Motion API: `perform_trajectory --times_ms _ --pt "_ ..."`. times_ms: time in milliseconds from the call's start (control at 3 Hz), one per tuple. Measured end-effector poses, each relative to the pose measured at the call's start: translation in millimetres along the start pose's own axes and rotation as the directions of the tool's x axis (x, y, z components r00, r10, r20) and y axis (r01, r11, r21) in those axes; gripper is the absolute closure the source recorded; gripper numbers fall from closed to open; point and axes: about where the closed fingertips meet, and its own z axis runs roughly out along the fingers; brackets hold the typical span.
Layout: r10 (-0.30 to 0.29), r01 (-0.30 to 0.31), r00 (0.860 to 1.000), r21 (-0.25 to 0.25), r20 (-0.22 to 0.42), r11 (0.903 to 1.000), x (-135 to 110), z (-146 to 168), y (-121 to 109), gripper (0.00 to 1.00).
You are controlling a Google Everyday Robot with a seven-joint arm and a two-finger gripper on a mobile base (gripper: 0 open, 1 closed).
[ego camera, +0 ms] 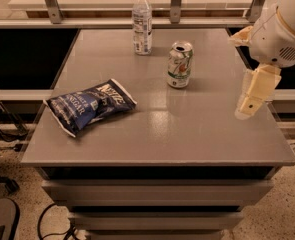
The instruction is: Knock 7up can over
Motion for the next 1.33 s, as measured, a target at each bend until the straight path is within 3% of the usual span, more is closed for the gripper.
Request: perform_trajectory --times_ms 667,1333 --pt "-0.056 0.059 0.998 -0.068 0.043 0.9959 2.0 41.8 -22.0 0.0" --pt "-0.042 0.045 0.999 -0.127 0.024 0.9909 25.1 78.2 -39.0 0.0"
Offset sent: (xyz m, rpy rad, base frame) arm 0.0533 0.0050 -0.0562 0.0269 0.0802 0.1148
